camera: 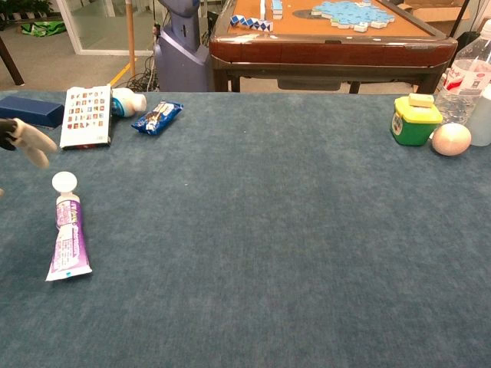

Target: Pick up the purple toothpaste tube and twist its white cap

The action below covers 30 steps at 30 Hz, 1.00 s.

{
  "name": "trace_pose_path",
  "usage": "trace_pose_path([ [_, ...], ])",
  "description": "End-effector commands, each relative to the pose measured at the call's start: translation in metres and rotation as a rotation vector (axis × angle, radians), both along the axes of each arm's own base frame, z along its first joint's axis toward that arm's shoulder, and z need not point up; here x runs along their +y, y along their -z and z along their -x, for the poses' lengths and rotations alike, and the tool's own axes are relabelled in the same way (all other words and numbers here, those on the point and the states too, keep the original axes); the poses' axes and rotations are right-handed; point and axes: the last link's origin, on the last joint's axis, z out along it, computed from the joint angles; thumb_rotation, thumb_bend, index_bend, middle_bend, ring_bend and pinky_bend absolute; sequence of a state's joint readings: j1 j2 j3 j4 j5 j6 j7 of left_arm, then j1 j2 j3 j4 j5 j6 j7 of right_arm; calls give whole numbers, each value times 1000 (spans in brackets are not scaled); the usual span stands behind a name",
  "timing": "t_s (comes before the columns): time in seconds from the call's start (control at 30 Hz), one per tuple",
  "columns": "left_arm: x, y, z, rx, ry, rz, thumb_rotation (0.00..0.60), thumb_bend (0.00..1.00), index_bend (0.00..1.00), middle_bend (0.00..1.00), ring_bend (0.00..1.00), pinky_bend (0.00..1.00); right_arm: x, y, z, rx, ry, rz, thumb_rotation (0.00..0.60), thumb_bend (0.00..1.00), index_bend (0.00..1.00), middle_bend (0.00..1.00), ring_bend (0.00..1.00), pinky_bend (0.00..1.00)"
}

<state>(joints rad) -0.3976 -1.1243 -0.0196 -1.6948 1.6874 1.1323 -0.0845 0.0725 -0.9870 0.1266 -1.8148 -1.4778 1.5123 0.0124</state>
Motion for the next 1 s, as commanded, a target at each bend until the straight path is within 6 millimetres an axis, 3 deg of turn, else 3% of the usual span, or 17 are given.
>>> trace_pose_path([
  [0.03, 6, 14, -11, 27, 70, 114, 600, 425, 261, 293, 187, 163, 1, -1, 0, -2, 1, 2, 531, 0, 0, 59, 0, 0],
  [0.23, 11, 38, -18, 146, 177, 200, 600, 461, 261, 293, 187, 163, 6, -1, 3, -9, 15, 1, 532, 0, 0, 59, 0, 0],
  [0.47, 12, 56, -16, 285, 271, 178, 600, 469, 266, 293, 187, 163, 11, 0, 8, -19, 27, -2, 531, 0, 0, 59, 0, 0],
  [1.0, 7, 66, -4, 454, 316, 144, 600, 469, 270, 325, 187, 162, 20, -1, 14, -35, 41, 8, 532, 0, 0, 59, 0, 0],
])
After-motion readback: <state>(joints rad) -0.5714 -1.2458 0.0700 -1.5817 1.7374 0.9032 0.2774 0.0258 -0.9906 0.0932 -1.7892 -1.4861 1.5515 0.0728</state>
